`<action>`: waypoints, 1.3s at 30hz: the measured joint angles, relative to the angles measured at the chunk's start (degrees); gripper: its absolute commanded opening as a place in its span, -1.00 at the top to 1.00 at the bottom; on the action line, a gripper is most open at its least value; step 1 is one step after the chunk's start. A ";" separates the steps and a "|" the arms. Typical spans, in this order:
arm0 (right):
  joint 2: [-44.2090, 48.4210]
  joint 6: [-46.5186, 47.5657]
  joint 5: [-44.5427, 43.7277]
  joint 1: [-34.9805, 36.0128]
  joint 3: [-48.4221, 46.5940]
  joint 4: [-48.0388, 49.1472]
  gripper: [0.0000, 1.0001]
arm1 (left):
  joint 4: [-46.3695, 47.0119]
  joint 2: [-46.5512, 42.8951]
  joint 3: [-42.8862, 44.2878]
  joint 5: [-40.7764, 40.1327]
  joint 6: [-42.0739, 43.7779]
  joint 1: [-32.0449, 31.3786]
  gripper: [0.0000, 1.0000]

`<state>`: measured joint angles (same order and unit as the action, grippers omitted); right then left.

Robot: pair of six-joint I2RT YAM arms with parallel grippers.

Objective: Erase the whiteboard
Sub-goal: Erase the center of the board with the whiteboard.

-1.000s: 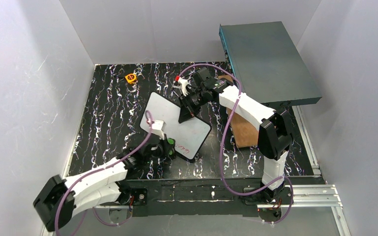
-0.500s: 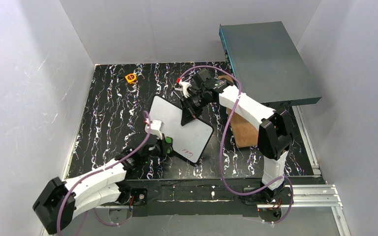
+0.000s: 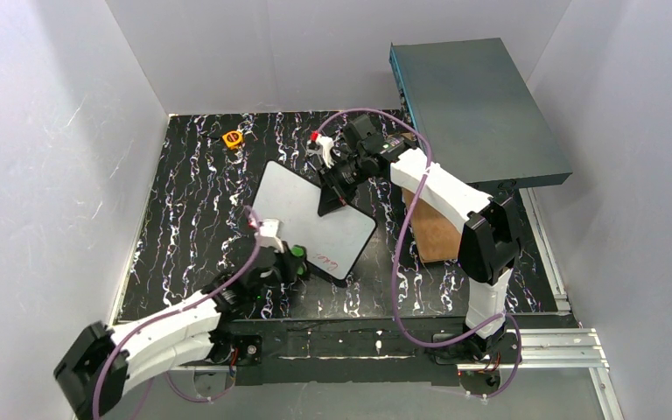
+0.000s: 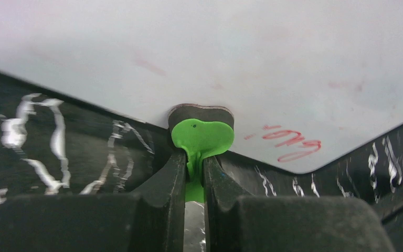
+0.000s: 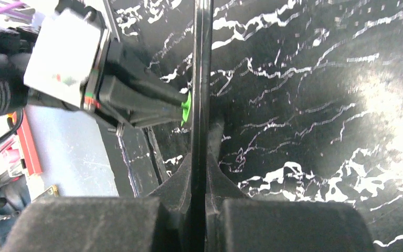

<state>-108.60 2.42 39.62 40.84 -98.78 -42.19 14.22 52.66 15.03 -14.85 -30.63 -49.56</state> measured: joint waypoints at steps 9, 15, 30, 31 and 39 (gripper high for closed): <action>-0.04 -0.85 2.99 0.00 -1.40 2.01 0.97 | -4.92 -13.38 -3.08 0.74 -1.14 8.33 1.00; -2.05 -0.94 1.14 0.00 -2.32 -0.50 0.97 | -4.44 -1.95 1.31 4.81 2.19 7.02 1.00; -2.54 -0.46 3.30 0.24 -2.82 0.28 0.97 | -9.79 -7.13 4.00 3.78 3.15 6.56 1.00; -2.54 -0.76 3.58 0.31 -2.82 0.26 0.97 | -10.82 -9.27 3.78 4.00 3.06 9.07 1.00; -2.54 -2.25 2.89 0.70 -2.80 -2.25 0.97 | -13.49 -11.39 3.87 9.14 3.67 17.07 1.00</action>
<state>-111.13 0.16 42.50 41.54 -101.58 -44.45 0.73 41.28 18.90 -5.72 -26.96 -32.49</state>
